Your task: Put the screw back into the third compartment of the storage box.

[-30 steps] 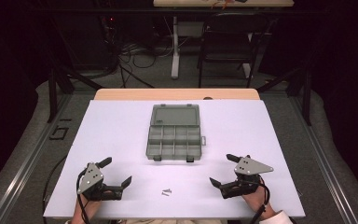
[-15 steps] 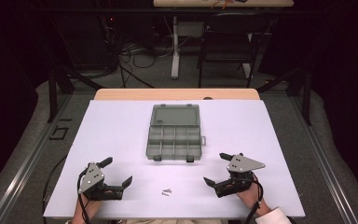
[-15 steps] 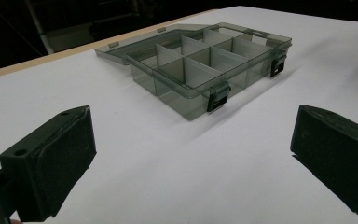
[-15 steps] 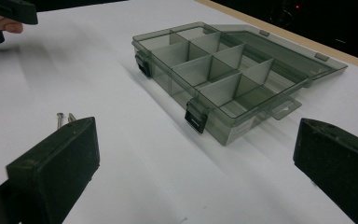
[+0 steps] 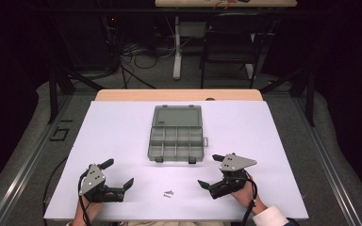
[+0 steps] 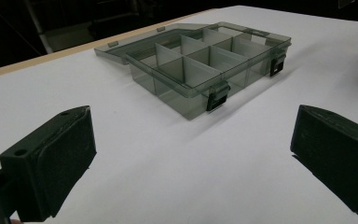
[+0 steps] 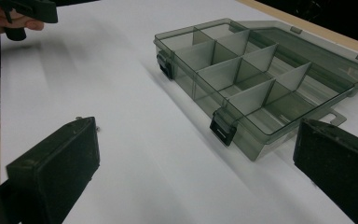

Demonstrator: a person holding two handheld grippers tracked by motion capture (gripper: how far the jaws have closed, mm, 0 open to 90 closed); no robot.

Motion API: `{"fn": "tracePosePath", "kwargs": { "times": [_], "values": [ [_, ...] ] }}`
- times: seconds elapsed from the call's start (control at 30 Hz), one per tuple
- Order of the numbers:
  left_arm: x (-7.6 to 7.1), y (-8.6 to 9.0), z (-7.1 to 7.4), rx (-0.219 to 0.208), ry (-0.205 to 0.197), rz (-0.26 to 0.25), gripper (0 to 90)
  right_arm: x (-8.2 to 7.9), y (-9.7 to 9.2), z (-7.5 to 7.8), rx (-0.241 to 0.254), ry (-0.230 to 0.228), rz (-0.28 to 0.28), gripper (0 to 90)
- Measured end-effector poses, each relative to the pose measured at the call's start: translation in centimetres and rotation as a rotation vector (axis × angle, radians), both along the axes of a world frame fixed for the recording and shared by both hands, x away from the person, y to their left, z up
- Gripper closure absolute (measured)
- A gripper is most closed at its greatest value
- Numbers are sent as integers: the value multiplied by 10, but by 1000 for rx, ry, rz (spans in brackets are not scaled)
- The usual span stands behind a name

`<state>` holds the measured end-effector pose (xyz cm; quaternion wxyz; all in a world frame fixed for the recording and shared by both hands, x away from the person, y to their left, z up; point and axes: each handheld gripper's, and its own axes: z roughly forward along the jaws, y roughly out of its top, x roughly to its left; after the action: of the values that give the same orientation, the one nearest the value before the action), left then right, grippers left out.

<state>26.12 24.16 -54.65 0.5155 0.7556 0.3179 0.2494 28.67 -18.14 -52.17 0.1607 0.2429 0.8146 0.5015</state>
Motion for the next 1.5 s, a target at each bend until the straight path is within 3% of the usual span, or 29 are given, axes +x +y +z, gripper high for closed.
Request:
{"fn": "tracePosePath", "kwargs": {
  "times": [0.33, 0.6, 0.7, 1.0, 1.2, 1.5],
  "values": [
    [0, 0, 0, -5, 1, 2, 0, 7, 12, 3, -19, 53, 41, 0],
    [1, 0, 0, -4, 1, 4, 0, 12, 28, 9, -70, 88, 101, 0],
    [1, 0, 0, -3, 5, 2, 0, 15, 38, 11, -115, 108, 131, 0],
    [1, 1, 0, 2, 10, -2, 0, 21, 55, 16, -182, 145, 185, 0],
    [2, 0, -1, 4, 6, 1, 0, 24, 65, 19, -204, 150, 211, 0],
    [2, 1, -1, 1, 9, -1, 0, 27, 79, 24, -288, 169, 252, 0]
  ]
}}
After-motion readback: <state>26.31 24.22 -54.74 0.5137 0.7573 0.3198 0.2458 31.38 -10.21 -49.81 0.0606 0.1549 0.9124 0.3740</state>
